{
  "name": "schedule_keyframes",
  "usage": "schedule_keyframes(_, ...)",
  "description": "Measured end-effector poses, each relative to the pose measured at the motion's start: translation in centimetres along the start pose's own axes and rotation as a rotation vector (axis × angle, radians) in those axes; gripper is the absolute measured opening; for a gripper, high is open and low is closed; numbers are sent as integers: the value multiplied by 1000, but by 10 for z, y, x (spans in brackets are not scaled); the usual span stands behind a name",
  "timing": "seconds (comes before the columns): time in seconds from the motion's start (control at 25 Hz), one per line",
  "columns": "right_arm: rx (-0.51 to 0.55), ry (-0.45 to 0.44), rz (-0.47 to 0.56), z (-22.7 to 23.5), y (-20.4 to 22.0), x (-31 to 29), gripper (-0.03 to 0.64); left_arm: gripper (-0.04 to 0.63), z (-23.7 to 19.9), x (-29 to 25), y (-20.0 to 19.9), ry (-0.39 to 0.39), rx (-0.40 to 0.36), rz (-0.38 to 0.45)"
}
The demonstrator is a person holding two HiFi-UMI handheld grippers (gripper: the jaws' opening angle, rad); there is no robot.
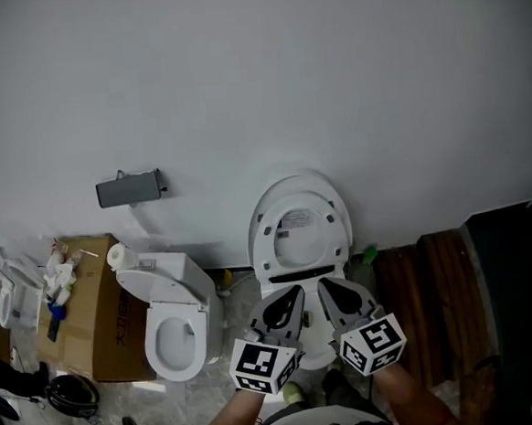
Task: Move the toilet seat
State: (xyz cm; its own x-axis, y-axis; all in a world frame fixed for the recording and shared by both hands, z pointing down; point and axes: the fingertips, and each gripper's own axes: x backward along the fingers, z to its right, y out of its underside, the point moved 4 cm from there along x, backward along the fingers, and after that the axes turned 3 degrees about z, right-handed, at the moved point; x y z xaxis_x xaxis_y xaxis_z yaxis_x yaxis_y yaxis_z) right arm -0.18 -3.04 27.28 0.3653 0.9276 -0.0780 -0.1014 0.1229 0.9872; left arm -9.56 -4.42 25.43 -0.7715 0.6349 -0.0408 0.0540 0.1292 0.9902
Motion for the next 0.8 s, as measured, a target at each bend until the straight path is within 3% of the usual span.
schedule_keyframes(0.8,11,0,8,-15,-6,0,14,3,-2,10,-7,-11,3,25)
